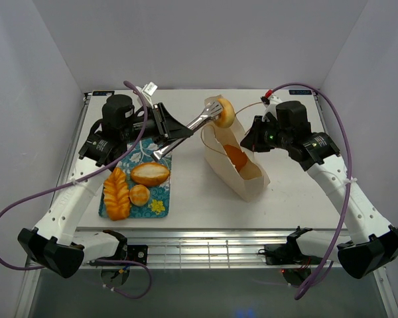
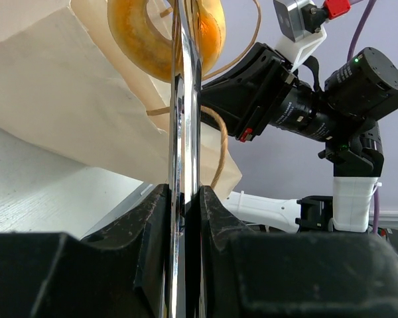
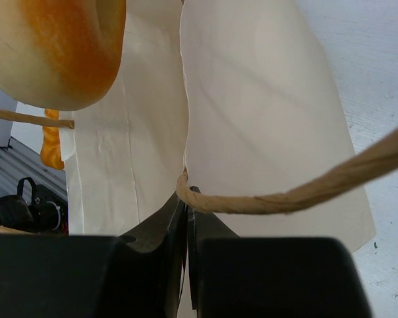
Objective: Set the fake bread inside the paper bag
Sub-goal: Place the fake bread in the paper bag.
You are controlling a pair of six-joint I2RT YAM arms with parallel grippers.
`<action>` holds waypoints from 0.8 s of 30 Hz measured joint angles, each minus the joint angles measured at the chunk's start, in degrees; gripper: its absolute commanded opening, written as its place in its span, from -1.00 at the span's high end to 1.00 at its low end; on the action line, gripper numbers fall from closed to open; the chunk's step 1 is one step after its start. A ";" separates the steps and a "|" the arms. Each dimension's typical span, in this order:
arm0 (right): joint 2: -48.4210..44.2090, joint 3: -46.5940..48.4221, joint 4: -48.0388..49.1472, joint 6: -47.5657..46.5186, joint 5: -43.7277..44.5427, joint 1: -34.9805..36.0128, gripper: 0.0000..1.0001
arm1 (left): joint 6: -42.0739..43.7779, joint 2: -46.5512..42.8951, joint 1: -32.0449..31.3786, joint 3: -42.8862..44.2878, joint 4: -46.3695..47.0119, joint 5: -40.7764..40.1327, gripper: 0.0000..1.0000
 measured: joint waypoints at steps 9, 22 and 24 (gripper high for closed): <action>0.00 0.00 -0.02 -0.02 0.20 0.04 0.85 | 0.66 -0.22 0.00 -0.24 -0.52 -0.09 0.12; 0.02 0.00 -0.07 -0.02 0.35 0.04 0.85 | 1.44 -1.36 0.00 -0.24 -1.73 -0.61 -0.07; 0.02 0.00 -0.04 -0.04 0.37 0.04 0.85 | 1.57 -1.36 0.00 -0.24 -1.73 -0.61 -0.07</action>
